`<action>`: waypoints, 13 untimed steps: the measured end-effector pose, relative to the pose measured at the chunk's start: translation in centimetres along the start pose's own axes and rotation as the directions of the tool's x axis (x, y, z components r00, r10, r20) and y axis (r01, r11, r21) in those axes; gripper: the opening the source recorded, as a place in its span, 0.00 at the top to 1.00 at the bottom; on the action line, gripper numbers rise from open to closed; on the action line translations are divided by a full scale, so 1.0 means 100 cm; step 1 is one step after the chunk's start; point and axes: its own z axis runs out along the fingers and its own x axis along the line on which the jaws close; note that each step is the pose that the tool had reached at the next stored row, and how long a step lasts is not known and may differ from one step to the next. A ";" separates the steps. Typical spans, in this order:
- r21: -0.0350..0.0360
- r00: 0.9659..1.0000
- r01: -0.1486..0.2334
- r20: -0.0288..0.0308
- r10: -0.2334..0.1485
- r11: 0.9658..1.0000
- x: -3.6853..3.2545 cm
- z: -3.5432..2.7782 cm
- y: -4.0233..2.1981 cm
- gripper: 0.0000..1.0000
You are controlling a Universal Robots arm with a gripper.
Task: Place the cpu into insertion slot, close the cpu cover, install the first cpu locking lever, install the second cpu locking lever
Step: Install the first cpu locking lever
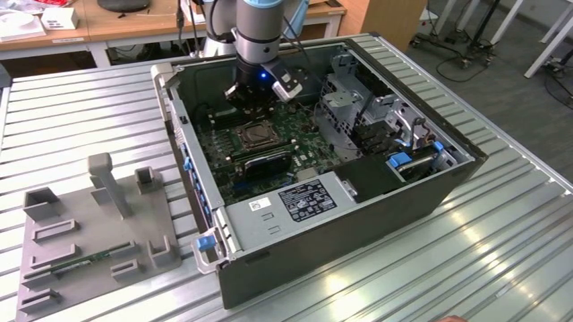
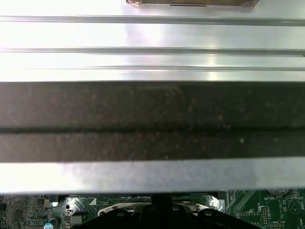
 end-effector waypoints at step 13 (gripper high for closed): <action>0.001 0.999 -0.038 0.006 0.038 0.999 0.0001 0.0002 0.0012 0.89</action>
